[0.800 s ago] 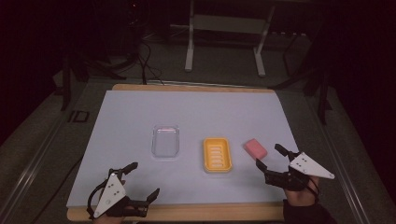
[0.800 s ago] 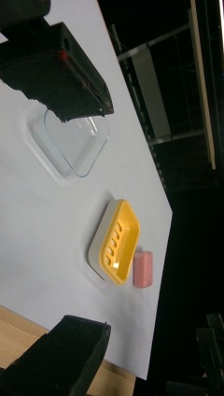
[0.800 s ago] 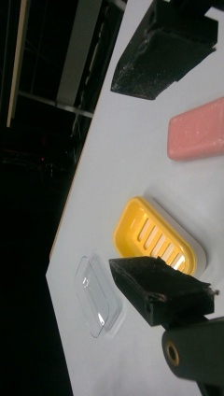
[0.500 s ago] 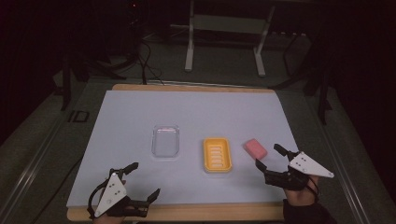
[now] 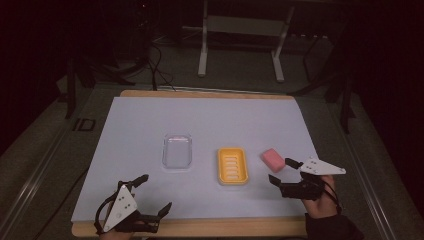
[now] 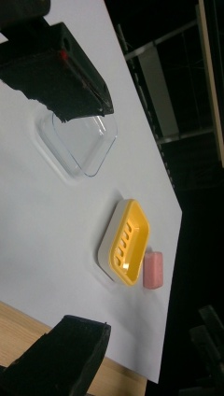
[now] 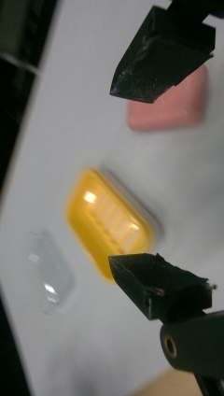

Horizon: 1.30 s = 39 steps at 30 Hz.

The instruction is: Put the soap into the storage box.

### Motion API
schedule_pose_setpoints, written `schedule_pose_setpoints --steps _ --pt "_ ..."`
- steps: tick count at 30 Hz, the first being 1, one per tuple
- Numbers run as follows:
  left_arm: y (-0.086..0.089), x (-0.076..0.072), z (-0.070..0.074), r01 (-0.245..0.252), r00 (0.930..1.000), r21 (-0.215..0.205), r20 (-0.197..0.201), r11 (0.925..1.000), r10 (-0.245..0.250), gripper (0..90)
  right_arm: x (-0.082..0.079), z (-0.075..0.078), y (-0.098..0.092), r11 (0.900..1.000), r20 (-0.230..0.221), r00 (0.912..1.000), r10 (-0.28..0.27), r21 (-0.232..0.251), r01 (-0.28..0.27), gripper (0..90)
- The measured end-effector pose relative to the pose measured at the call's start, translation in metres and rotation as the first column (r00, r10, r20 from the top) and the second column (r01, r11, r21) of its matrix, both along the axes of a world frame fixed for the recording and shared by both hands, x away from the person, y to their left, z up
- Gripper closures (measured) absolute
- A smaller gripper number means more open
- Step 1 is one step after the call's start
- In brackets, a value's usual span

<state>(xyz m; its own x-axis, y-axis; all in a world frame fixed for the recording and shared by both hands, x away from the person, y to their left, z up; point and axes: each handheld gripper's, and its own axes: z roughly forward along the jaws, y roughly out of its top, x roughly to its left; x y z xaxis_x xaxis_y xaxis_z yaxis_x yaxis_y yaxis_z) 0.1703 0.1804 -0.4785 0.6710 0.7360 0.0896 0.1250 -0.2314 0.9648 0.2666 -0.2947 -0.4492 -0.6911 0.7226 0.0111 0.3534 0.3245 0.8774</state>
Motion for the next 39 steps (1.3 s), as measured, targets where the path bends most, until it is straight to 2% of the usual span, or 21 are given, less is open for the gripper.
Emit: schedule_pose_setpoints --steps 1,2,3,7,9,10,12,14,15,16,18,21,23,26,29,30,32,33,37,38,39 --pt "0.000 0.000 0.000 0.000 1.0000 0.000 0.000 1.0000 0.000 0.4 0.000 0.000 0.000 1.000 0.000 1.0000 0.000 0.000 0.000 15.5" --pt "0.000 0.000 0.000 -0.003 1.0000 0.010 -0.003 0.9999 0.003 0.4 0.004 -0.004 0.004 0.998 -0.071 0.9970 0.031 -0.059 -0.035 14.3" --pt "0.000 0.000 0.000 -0.003 1.0000 0.009 -0.004 1.0000 0.003 0.4 0.006 -0.006 0.005 0.995 -0.092 0.9951 0.037 -0.085 -0.045 14.2" --pt "0.000 0.000 -0.001 -0.005 1.0000 0.011 -0.004 0.9999 0.005 0.4 0.011 -0.015 0.009 0.987 -0.198 0.9784 0.061 -0.132 -0.088 13.4" --pt "0.000 0.000 -0.001 -0.007 1.0000 0.013 -0.003 0.9999 0.007 0.4 0.012 -0.016 0.011 0.982 -0.209 0.9761 0.060 -0.161 -0.095 13.4" --pt "0.000 0.000 -0.001 -0.006 1.0000 0.013 -0.004 0.9999 0.006 0.4 0.013 -0.015 0.012 0.980 -0.239 0.9691 0.061 -0.172 -0.105 12.9" --pt "0.000 0.000 -0.001 -0.007 1.0000 0.013 -0.004 0.9999 0.007 0.4 0.014 -0.013 0.012 0.973 -0.249 0.9661 0.067 -0.199 -0.119 12.9" --pt "0.000 0.000 -0.001 -0.007 1.0000 0.009 -0.005 0.9999 0.007 0.4 0.016 -0.011 0.012 0.970 -0.291 0.9545 0.067 -0.207 -0.131 12.7" --pt "0.000 0.000 -0.001 -0.007 1.0000 0.009 -0.005 0.9999 0.007 0.4 0.016 -0.011 0.012 0.970 -0.291 0.9545 0.067 -0.207 -0.131 12.7" --pt "0.000 0.000 -0.001 -0.008 1.0000 0.008 -0.005 0.9999 0.008 0.4 0.018 -0.008 0.012 0.964 -0.336 0.9398 0.063 -0.225 -0.145 12.5" --pt "0.000 0.000 -0.001 -0.007 1.0000 0.007 -0.006 0.9999 0.007 0.4 0.020 -0.007 0.012 0.956 -0.384 0.9209 0.064 -0.241 -0.167 12.5" --pt "0.000 0.001 -0.001 -0.003 1.0000 0.010 -0.009 1.0000 0.003 0.4 0.022 -0.006 0.014 0.939 -0.446 0.8937 0.045 -0.288 -0.191 12.5" --pt "0.000 0.000 -0.001 -0.002 1.0000 0.010 -0.008 1.0000 0.002 0.4 0.024 -0.006 0.013 0.932 -0.465 0.8849 0.034 -0.305 -0.196 12.6" --pt "0.000 0.000 -0.001 -0.003 1.0000 0.005 -0.008 1.0000 0.003 0.4 0.026 -0.004 0.012 0.932 -0.501 0.8649 0.021 -0.304 -0.198 12.8" --pt "0.001 0.000 -0.001 -0.005 0.9999 0.006 -0.009 1.0000 0.006 0.4 0.026 -0.003 0.012 0.930 -0.510 0.8601 0.017 -0.307 -0.200 12.8" --pt "0.001 0.000 -0.001 -0.006 0.9999 0.005 -0.010 1.0000 0.006 0.4 0.027 -0.002 0.011 0.923 -0.534 0.8454 0.011 -0.321 -0.215 12.8" --pt "0.000 0.000 -0.001 -0.005 0.9999 0.008 -0.009 1.0000 0.005 0.4 0.027 -0.002 0.011 0.911 -0.545 0.8384 -0.003 -0.348 -0.222 13.1" --pt "0.000 0.000 -0.001 -0.005 0.9999 0.009 -0.009 0.9999 0.005 0.4 0.028 -0.002 0.011 0.903 -0.555 0.8320 -0.007 -0.361 -0.233 13.0" --pt "0.000 0.001 -0.001 -0.003 0.9999 0.011 -0.013 0.9999 0.003 0.4 0.030 -0.001 0.009 0.882 -0.571 0.8205 -0.025 -0.398 -0.251 13.1" --pt "0.000 0.001 -0.001 -0.003 0.9999 0.009 -0.014 1.0000 0.003 0.4 0.031 -0.001 0.008 0.880 -0.574 0.8184 -0.032 -0.404 -0.249 13.3" --pt "0.000 0.001 -0.001 -0.004 0.9999 0.010 -0.014 0.9999 0.004 0.4 0.032 -0.001 0.007 0.877 -0.583 0.8117 -0.040 -0.410 -0.251 13.2"
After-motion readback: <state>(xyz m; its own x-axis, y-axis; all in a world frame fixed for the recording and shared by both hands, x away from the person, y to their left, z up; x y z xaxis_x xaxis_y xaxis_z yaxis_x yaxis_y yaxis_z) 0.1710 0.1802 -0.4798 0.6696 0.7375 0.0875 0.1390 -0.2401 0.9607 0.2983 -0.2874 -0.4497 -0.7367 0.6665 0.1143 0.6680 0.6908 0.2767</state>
